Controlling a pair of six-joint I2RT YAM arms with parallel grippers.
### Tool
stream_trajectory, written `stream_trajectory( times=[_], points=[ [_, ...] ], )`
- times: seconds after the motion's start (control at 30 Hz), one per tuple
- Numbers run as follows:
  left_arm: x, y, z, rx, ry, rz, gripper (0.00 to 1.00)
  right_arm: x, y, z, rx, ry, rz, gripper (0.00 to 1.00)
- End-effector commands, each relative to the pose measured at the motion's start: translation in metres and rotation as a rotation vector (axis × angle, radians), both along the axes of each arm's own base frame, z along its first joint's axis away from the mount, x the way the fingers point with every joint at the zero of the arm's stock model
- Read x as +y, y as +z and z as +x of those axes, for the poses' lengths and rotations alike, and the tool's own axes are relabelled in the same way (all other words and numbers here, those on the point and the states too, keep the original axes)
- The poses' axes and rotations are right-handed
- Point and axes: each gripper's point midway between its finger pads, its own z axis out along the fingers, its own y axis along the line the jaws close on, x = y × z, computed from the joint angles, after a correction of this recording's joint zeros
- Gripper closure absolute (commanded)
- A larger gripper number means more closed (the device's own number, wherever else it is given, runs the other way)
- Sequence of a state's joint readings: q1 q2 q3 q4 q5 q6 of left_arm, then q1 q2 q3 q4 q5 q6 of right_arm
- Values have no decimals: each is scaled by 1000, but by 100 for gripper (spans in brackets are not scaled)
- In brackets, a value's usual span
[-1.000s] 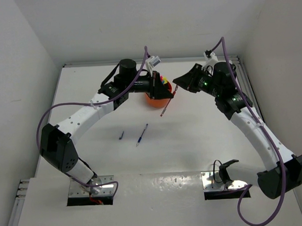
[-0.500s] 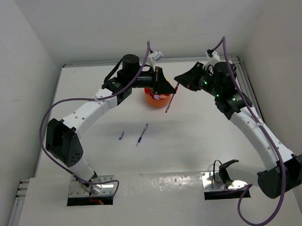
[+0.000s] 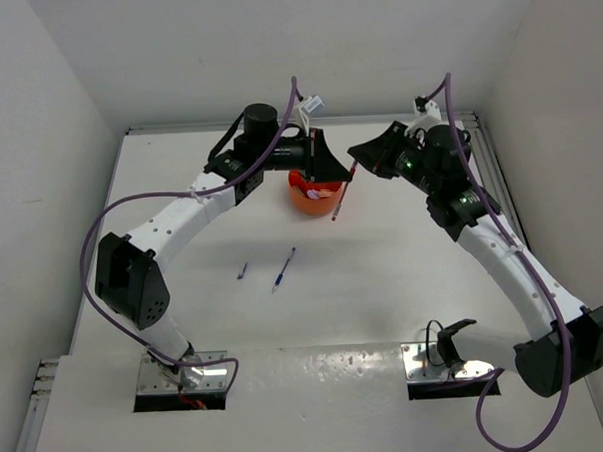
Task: Sort the stationery into containers
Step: Close the pen cap on the pen.
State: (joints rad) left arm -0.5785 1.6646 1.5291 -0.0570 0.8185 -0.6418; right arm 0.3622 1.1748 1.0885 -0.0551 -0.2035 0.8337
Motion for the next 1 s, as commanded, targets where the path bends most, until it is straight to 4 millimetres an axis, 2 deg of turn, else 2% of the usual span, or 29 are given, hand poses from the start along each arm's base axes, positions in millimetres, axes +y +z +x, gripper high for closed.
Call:
stream_trajectory(
  times=[0.0, 0.4, 0.73, 0.97],
  points=[
    [3, 60, 29, -177, 91, -132, 100, 27, -19, -34, 77, 157, -5, 100],
    [9, 74, 48, -207, 130, -158, 100, 40, -34, -45, 114, 209, -10, 100],
    [12, 86, 56, -237, 149, -180, 100, 50, -43, -50, 141, 244, -16, 100],
    [17, 91, 61, -256, 165, -184, 100, 57, -53, -62, 177, 284, -21, 100]
  ],
)
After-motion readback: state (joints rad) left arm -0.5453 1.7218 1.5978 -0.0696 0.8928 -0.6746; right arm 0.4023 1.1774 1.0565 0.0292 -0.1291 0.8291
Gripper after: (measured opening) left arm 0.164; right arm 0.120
